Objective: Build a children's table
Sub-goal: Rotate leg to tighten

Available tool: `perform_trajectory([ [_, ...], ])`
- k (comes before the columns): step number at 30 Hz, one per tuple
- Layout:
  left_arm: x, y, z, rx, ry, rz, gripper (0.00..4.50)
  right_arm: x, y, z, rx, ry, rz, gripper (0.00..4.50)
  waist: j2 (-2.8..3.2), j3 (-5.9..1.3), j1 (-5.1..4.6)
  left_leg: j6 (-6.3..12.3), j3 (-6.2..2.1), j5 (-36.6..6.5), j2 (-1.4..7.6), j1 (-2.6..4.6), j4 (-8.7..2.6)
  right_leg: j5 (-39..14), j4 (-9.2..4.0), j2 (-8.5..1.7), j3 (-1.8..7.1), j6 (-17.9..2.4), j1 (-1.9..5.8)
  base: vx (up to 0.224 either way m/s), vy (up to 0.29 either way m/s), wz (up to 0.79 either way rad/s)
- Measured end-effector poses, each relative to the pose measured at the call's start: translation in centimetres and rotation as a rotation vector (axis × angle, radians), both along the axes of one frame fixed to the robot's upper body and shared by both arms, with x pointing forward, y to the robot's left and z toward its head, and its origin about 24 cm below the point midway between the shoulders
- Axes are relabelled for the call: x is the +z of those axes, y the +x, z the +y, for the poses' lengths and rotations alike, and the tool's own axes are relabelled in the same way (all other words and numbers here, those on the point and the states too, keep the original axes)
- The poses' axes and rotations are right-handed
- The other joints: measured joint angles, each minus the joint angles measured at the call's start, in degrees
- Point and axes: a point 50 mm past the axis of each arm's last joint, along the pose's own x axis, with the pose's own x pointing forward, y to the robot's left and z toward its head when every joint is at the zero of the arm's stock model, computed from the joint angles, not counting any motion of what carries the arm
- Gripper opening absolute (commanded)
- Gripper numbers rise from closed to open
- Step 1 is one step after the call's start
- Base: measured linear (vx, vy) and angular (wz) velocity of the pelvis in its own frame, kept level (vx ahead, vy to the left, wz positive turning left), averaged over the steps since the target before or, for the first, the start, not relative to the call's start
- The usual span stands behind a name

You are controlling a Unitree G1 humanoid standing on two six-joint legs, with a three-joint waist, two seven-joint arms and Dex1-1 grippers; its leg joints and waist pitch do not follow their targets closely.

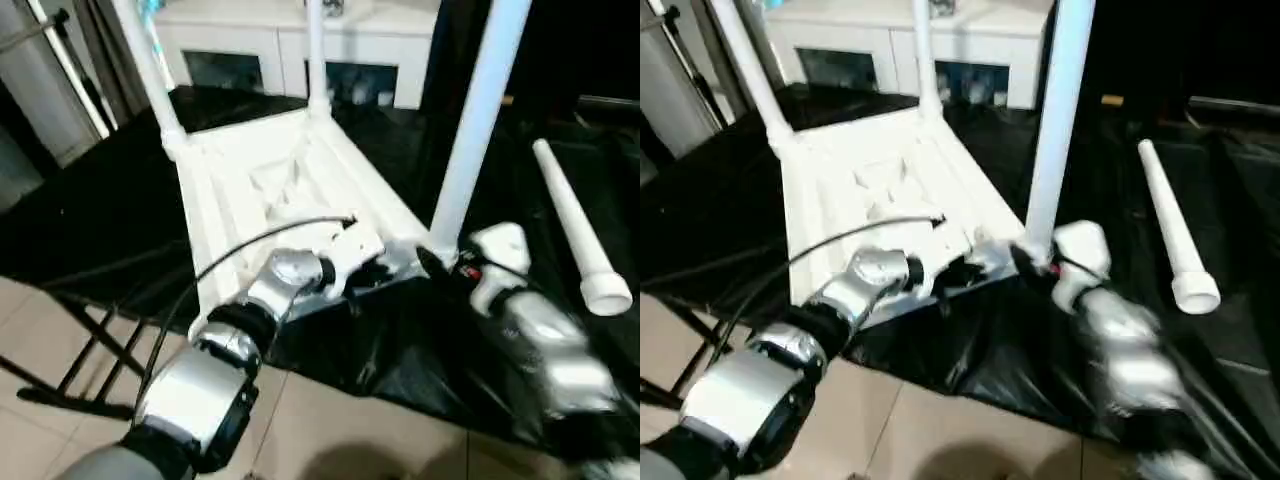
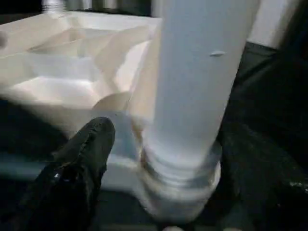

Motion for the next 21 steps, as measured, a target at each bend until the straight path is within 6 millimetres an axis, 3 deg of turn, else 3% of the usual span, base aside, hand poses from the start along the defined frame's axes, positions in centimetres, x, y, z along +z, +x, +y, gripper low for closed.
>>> perform_trajectory([
  [4,2.3,1.4,2.3,0.072,-0.047,-0.088,0.84,1.0,-0.4,-1.0,0.073,-0.040,0.007,3.91,0.06,-0.03,-0.73,0.31,-0.09,0.19,0.03,-0.30,0.00,0.02,0.06,0.12,-0.01,0.04,-0.29,0.000,0.000,0.00],
  [10,5.1,2.5,6.4,0.164,-0.028,-0.187,0.84,1.0,-1.1,0.3,0.196,-0.042,0.078,3.91,0.10,-0.06,-0.57,0.32,-0.13,0.20,0.06,-0.20,-0.11,-0.07,0.07,0.16,-0.06,0.17,-0.44,0.000,0.000,0.00],
  [12,5.0,1.9,9.5,0.209,0.044,-0.171,0.91,0.4,-1.2,1.6,0.248,-0.052,0.119,3.72,-0.43,0.06,-0.92,0.33,-0.05,0.21,0.06,-0.24,-0.15,-0.11,0.19,0.21,0.12,0.17,-0.53,0.000,0.000,0.00],
  [14,4.6,1.1,13.3,0.275,0.138,-0.125,0.58,-0.2,-1.3,2.4,0.276,-0.072,0.156,3.53,-0.94,0.14,-1.40,0.32,-0.11,0.20,0.14,-0.20,-0.16,-0.11,0.19,0.25,0.03,0.17,-0.61,0.000,0.000,0.00],
  [17,4.7,-0.2,17.8,0.376,0.293,-0.090,0.50,-1.4,-0.7,2.9,0.248,-0.124,0.217,3.31,-1.38,0.36,-0.75,0.26,-0.03,0.21,0.09,-0.22,-0.13,-0.10,0.22,0.15,0.06,0.14,-0.74,0.000,0.000,0.00],
  [21,5.5,-0.9,20.2,0.440,0.412,-0.090,0.09,-1.3,-0.2,3.2,0.246,-0.157,0.236,3.08,-1.67,0.44,0.84,-0.02,0.25,0.05,0.08,-0.19,-0.10,-0.10,0.20,0.11,0.36,0.13,-0.64,0.000,0.000,0.00],
])
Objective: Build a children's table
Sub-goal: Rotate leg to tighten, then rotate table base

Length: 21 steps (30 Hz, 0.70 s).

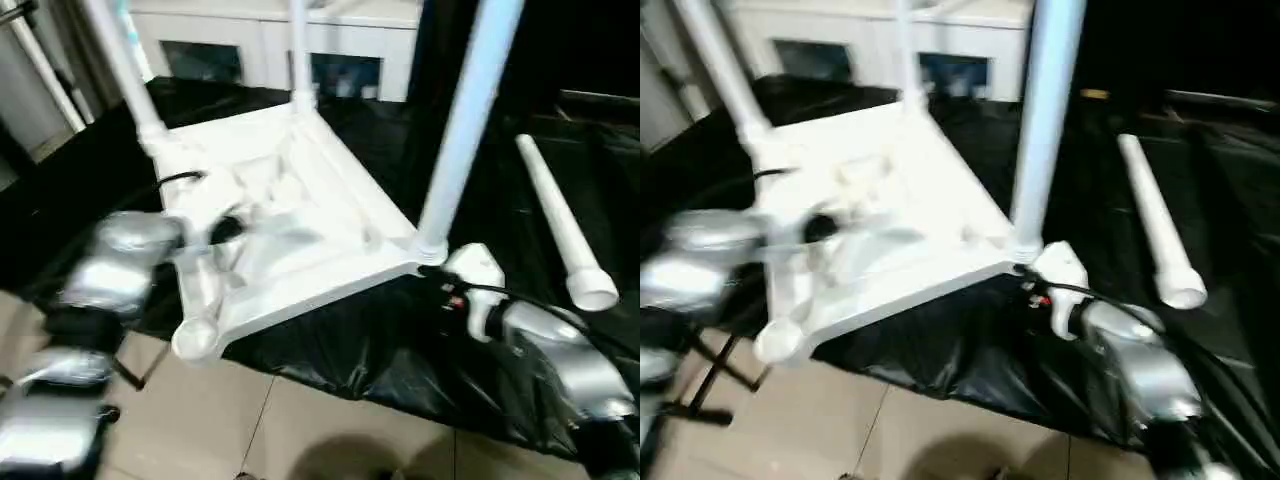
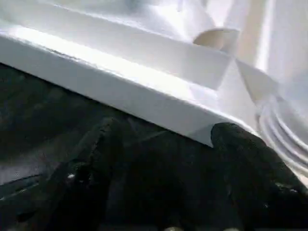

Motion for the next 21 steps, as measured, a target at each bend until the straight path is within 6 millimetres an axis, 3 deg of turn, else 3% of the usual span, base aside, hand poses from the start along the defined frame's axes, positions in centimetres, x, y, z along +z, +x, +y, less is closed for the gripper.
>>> perform_trajectory([
  [3,0.1,-0.5,0.9,0.046,0.044,0.021,0.02,0.0,0.2,0.3,0.015,-0.017,0.002,2.66,-0.14,0.01,0.34,0.00,0.23,0.00,-0.06,0.11,0.04,0.01,0.07,0.03,0.43,-0.01,0.00,0.000,0.000,0.00],
  [5,-0.2,-0.5,0.7,0.049,0.051,0.031,0.00,-0.1,0.4,0.5,0.005,-0.018,0.006,2.65,-0.15,0.02,0.32,0.00,0.27,0.00,-0.10,0.18,0.09,0.01,0.24,0.07,0.65,-0.01,-0.02,0.000,0.000,0.00],
  [8,-0.8,-0.6,0.4,0.044,0.058,0.061,0.00,-0.4,0.7,1.1,-0.006,-0.009,0.006,2.23,-0.15,0.02,0.18,-0.02,0.31,-0.01,-0.11,0.35,0.10,0.01,0.44,0.11,0.79,-0.01,-0.03,0.000,0.000,0.00],
  [15,-3.0,-1.1,-1.2,-0.026,0.048,0.160,0.00,-1.1,2.4,1.8,-0.086,-0.053,-0.002,1.76,-0.04,0.07,-0.63,-0.11,0.37,0.02,-0.12,0.74,0.12,0.01,0.94,0.16,0.97,0.02,-0.06,0.000,0.000,0.00],
  [21,-5.1,-2.1,-1.6,-0.100,0.102,0.301,0.00,-1.2,3.7,2.6,-0.131,-0.057,-0.015,1.33,0.04,0.10,-2.05,-0.12,0.33,0.03,-0.15,0.74,0.13,0.07,0.93,0.17,0.98,-0.06,-0.06,0.000,0.000,0.00],
])
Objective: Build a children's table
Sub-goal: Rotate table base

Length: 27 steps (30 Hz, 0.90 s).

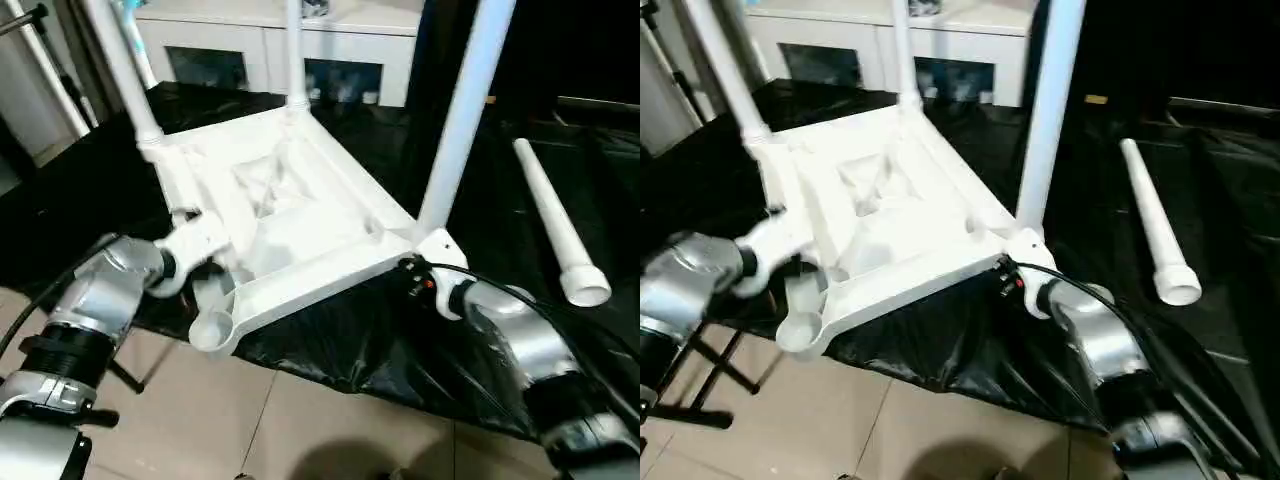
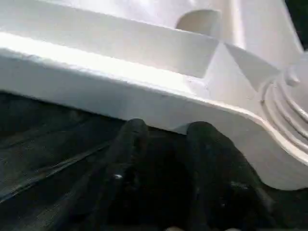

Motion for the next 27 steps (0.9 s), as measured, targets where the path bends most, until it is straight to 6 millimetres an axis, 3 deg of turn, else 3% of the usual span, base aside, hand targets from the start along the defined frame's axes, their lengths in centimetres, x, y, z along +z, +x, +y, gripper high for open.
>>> perform_trajectory([
  [4,-0.2,-0.3,-1.1,-0.065,-0.019,0.040,0.00,0.0,1.0,0.3,-0.074,-0.001,-0.021,0.94,0.06,-0.04,-0.34,0.00,-0.01,0.00,-0.01,0.01,0.00,0.01,0.02,0.00,0.00,-0.02,0.00,0.000,0.000,0.00],
  [10,-0.8,0.0,-5.9,-0.204,-0.107,0.036,0.00,0.9,2.3,0.2,-0.164,0.013,-0.086,0.44,0.12,-0.09,0.37,0.00,0.06,0.00,-0.04,0.02,0.01,0.00,-0.03,-0.05,0.03,-0.02,0.08,0.000,0.000,0.00],
  [14,-1.0,1.6,-10.0,-0.225,-0.173,-0.016,0.00,1.3,2.6,0.7,-0.151,0.022,-0.107,0.09,0.08,-0.10,1.07,0.02,0.17,0.01,-0.05,0.02,0.05,0.00,-0.04,-0.07,0.15,-0.01,0.21,0.000,0.000,0.00],
  [18,-1.1,2.6,-12.7,-0.220,-0.202,-0.082,0.00,1.3,2.5,1.0,-0.143,0.030,-0.117,0.03,0.12,-0.09,0.99,0.03,0.20,0.01,-0.05,-0.06,0.10,0.01,-0.04,-0.08,0.18,-0.01,0.20,0.000,0.000,0.00],
  [22,-1.1,3.2,-14.4,-0.178,-0.242,-0.162,0.00,1.3,2.2,0.4,-0.171,0.025,-0.134,0.03,0.28,-0.06,0.83,0.04,0.12,0.02,-0.04,-0.18,0.12,0.01,-0.11,-0.07,0.09,0.00,0.18,0.000,0.000,0.00],
  [26,-0.7,3.7,-14.3,-0.107,-0.275,-0.266,0.00,1.5,1.8,-1.1,-0.240,0.021,-0.158,0.03,0.59,0.02,0.23,0.12,-0.02,0.06,-0.02,-0.64,0.28,0.00,-0.09,0.00,0.05,0.01,-0.12,0.000,0.000,0.00],
  [27,-0.1,4.0,-14.2,-0.056,-0.358,-0.295,0.00,1.8,1.7,-1.9,-0.286,0.031,-0.177,0.03,0.80,0.05,0.15,0.38,-0.17,0.22,-0.01,-0.79,0.36,0.00,-0.11,0.03,-0.03,0.01,-0.22,0.000,0.000,0.00],
])
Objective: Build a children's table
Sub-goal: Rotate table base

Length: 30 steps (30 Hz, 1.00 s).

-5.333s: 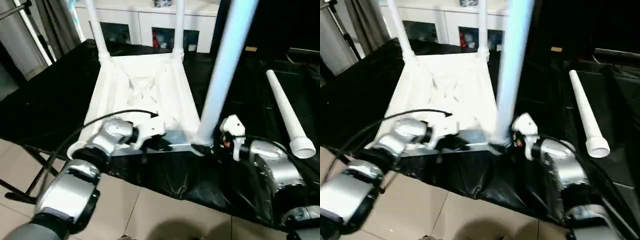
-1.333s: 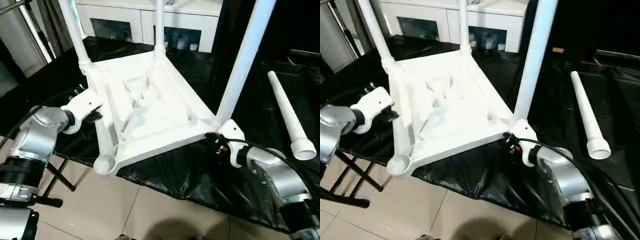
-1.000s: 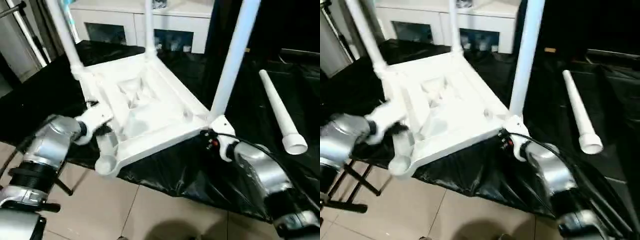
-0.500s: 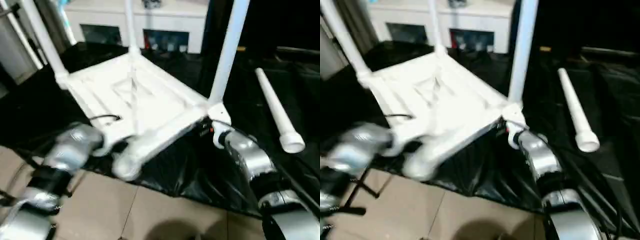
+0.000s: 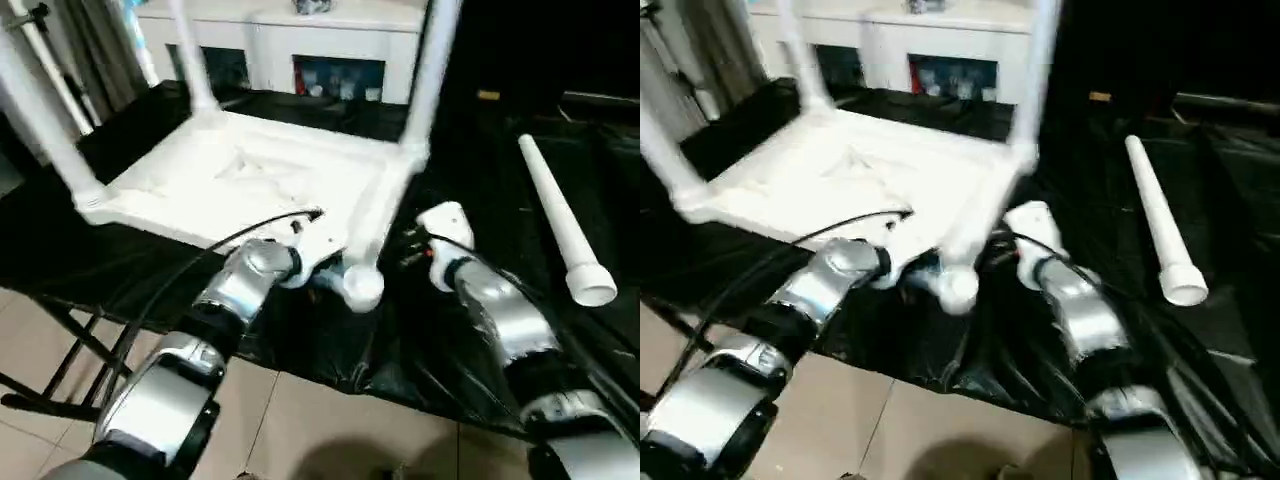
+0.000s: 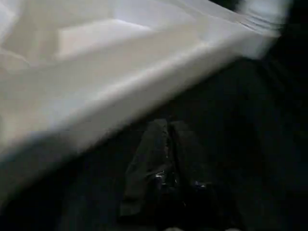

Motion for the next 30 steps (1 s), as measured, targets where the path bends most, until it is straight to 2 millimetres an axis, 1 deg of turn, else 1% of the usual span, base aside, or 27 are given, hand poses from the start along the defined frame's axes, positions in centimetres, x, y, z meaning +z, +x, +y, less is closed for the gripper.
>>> perform_trajectory([
  [1,0.6,0.2,0.0,0.036,-0.083,-0.012,0.00,0.3,-0.1,-0.6,-0.035,0.017,-0.019,0.03,0.09,0.00,0.08,0.05,0.01,0.03,-0.01,-0.07,0.00,0.00,0.01,-0.01,0.00,0.00,-0.06,0.000,0.000,0.00],
  [2,1.8,0.5,0.3,0.074,-0.196,-0.035,0.00,0.6,-0.3,-1.0,-0.071,0.038,-0.036,0.03,0.18,-0.05,0.15,0.09,0.02,0.05,-0.01,-0.11,0.01,0.00,0.02,-0.01,0.01,0.00,-0.13,0.000,0.000,0.00],
  [4,3.7,0.9,0.7,0.122,-0.346,-0.085,0.33,1.3,-0.6,-1.4,-0.103,0.056,-0.075,0.30,0.44,-0.17,0.19,0.12,0.03,0.04,0.00,-0.09,0.00,-0.01,0.00,-0.01,0.01,-0.01,-0.12,0.000,0.000,0.00],
  [5,4.7,0.9,1.3,0.162,-0.433,-0.125,0.41,1.7,-1.0,-1.5,-0.115,0.074,-0.110,0.37,0.63,-0.24,0.13,0.13,0.06,0.03,0.00,-0.06,-0.02,-0.02,-0.01,-0.01,0.02,-0.01,-0.12,0.000,0.000,0.00],
  [6,5.2,0.7,2.0,0.195,-0.485,-0.148,0.41,2.0,-1.4,-1.4,-0.124,0.088,-0.134,0.37,0.70,-0.28,0.04,0.13,0.08,0.03,0.01,0.00,-0.04,-0.05,0.00,0.00,0.04,0.03,-0.10,0.000,0.000,0.00],
  [7,5.4,0.7,2.7,0.225,-0.513,-0.158,0.44,2.1,-1.6,-1.4,-0.130,0.095,-0.144,0.40,0.71,-0.28,-0.03,0.13,0.08,0.03,0.03,0.03,-0.03,-0.06,0.04,0.03,0.04,0.05,-0.09,0.000,0.000,0.00],
  [8,5.3,0.6,3.3,0.260,-0.538,-0.157,0.52,2.1,-1.9,-1.5,-0.137,0.098,-0.151,0.57,0.73,-0.28,-0.04,0.11,0.07,0.03,0.03,0.02,-0.04,-0.06,0.03,0.03,0.01,0.05,-0.10,0.000,0.000,0.00],
  [10,4.7,0.0,4.4,0.320,-0.556,-0.167,0.82,2.4,-2.5,-1.2,-0.142,0.108,-0.168,0.81,0.63,-0.24,-0.08,0.04,0.08,-0.02,0.04,0.02,-0.05,-0.06,0.05,0.03,0.02,0.07,-0.10,0.000,0.000,0.00],
  [11,4.2,-0.5,5.1,0.360,-0.565,-0.172,0.83,2.5,-2.9,-0.8,-0.137,0.117,-0.177,0.85,0.55,-0.19,-0.12,-0.01,0.07,-0.04,0.06,0.02,-0.04,-0.06,0.07,0.03,0.00,0.09,-0.11,0.000,0.000,0.00],
  [13,3.7,-0.8,5.6,0.397,-0.563,-0.175,0.84,2.7,-3.0,-0.3,-0.137,0.134,-0.180,0.94,0.41,-0.11,-0.04,-0.09,0.07,-0.07,0.05,-0.03,-0.04,-0.06,0.06,0.02,0.02,0.12,-0.15,0.000,0.000,0.00],
  [14,3.7,-0.9,5.8,0.415,-0.562,-0.184,1.05,2.7,-3.0,0.2,-0.146,0.158,-0.179,1.18,0.21,-0.08,0.07,-0.19,0.08,-0.13,0.05,-0.05,-0.05,-0.17,0.05,0.02,0.02,0.32,-0.17,0.000,0.000,0.00],
  [15,3.8,-0.9,5.8,0.419,-0.563,-0.193,1.05,2.6,-3.0,0.4,-0.147,0.167,-0.174,1.18,0.12,-0.08,0.15,-0.22,0.12,-0.13,0.05,-0.01,-0.01,-0.22,0.01,0.03,0.06,0.42,-0.21,0.000,0.000,0.00],
  [16,4.0,-0.9,6.0,0.435,-0.560,-0.204,1.26,2.6,-2.9,0.8,-0.150,0.175,-0.168,1.30,0.08,-0.11,0.53,-0.29,1.12,-0.14,0.24,0.27,0.03,-0.23,-0.13,0.88,0.87,0.49,-0.62,-0.083,-0.056,-0.24],
  [17,4.1,-0.9,6.4,0.465,-0.561,-0.216,1.26,2.6,-2.8,1.4,-0.148,0.190,-0.161,1.30,0.16,-0.06,0.77,-0.40,1.63,-0.19,0.79,0.75,0.04,0.06,-0.54,2.06,2.06,0.42,-0.88,-0.083,-0.056,-0.24],
  [18,4.2,-0.9,6.7,0.484,-0.558,-0.226,1.35,2.6,-2.8,1.7,-0.145,0.196,-0.157,1.51,0.23,-0.04,0.77,-0.48,1.94,-0.23,1.40,1.07,-0.06,0.27,-0.85,2.30,2.16,0.20,-0.82,-0.054,-0.043,-0.45],
  [19,4.4,-0.9,6.9,0.496,-0.546,-0.239,1.35,2.5,-2.8,1.9,-0.145,0.200,-0.152,1.51,0.19,-0.05,0.78,-0.66,2.52,-0.35,2.11,1.31,-0.10,0.55,-1.03,2.33,1.73,-0.33,-0.88,-0.005,-0.022,-0.50],
  [20,4.7,-0.9,7.0,0.501,-0.543,-0.252,1.64,2.5,-2.9,2.0,-0.145,0.201,-0.152,1.68,0.00,-0.17,0.93,-0.91,3.27,-0.30,3.08,1.43,-0.18,0.48,0.29,1.85,0.46,-1.73,-1.54,-0.005,-0.022,-0.50],
  [21,4.8,-0.9,7.1,0.505,-0.544,-0.256,1.64,2.6,-2.9,2.0,-0.151,0.202,-0.155,1.68,-0.33,-0.22,0.80,-1.25,2.78,-0.14,3.36,1.30,-0.18,-0.04,1.99,1.47,-0.39,-2.62,-1.42,-0.007,-0.120,-0.36],
  [22,4.9,-1.0,7.1,0.512,-0.551,-0.255,1.70,2.7,-3.0,1.9,-0.159,0.203,-0.155,1.74,-0.62,-0.27,0.49,-1.38,2.29,0.20,3.55,1.20,-0.20,-1.61,3.03,1.47,-0.78,-2.51,-1.39,0.004,-0.181,-0.18],
  [23,4.8,-1.2,7.2,0.521,-0.553,-0.252,1.71,2.8,-3.0,1.9,-0.165,0.204,-0.158,1.82,-0.94,-0.28,0.36,-1.45,1.74,0.27,3.70,1.10,-0.13,-2.04,3.61,1.88,-1.07,-2.49,-1.83,0.004,-0.181,-0.18],
  [24,4.5,-1.3,7.0,0.521,-0.552,-0.238,1.71,2.7,-3.1,1.7,-0.174,0.201,-0.155,1.98,-1.25,-0.22,0.41,0.88,1.09,-1.09,2.88,0.05,1.85,-2.40,3.66,2.18,-1.32,-2.72,-1.88,0.007,-0.152,-0.04],
  [25,4.2,-1.3,6.4,0.511,-0.553,-0.222,1.71,2.5,-3.2,1.4,-0.187,0.199,-0.142,2.08,-1.46,-0.10,0.51,4.15,0.63,-3.09,1.44,-1.00,5.42,-2.50,3.62,2.16,-1.44,-2.85,-1.85,-0.006,-0.135,0.05],
  [26,3.8,-1.5,5.8,0.515,-0.544,-0.195,1.71,2.1,-3.4,1.0,-0.202,0.208,-0.122,2.13,-1.55,-0.12,0.45,5.42,-0.26,-3.87,-2.06,-1.23,6.96,-2.39,2.98,2.29,-1.45,-2.74,-1.59,-0.006,-0.135,0.05],
  [27,3.7,-1.6,5.9,0.529,-0.540,-0.189,1.71,2.2,-3.5,0.8,-0.212,0.214,-0.118,2.17,-1.35,-0.16,0.44,5.46,-0.69,-3.88,-4.33,-0.90,5.77,-2.24,2.84,2.71,-1.51,-2.76,-1.65,-0.017,-0.135,0.00],
  [28,3.9,-1.6,6.2,0.544,-0.540,-0.193,1.71,2.4,-3.5,0.7,-0.214,0.220,-0.123,2.28,-0.63,-0.18,0.42,5.57,-0.90,-4.34,-5.72,-0.90,4.08,-1.83,2.61,3.68,-2.07,-2.71,-1.72,-0.031,-0.098,-0.09],
  [29,3.8,-1.7,6.9,0.573,-0.546,-0.193,1.99,2.4,-3.6,0.9,-0.205,0.223,-0.118,2.55,-0.43,-0.10,0.75,4.91,-2.32,-4.19,-5.89,-1.20,3.73,-1.15,1.61,4.28,-2.99,-3.03,-1.40,-0.031,-0.098,-0.09],
  [30,3.5,-1.8,7.4,0.598,-0.552,-0.184,1.99,2.4,-3.6,1.2,-0.192,0.226,-0.118,2.55,-0.15,-0.23,0.62,4.79,-2.73,-4.03,-5.40,-1.33,3.59,-0.80,0.80,4.36,-3.98,-2.81,-1.11,-0.023,-0.087,-0.09],
])
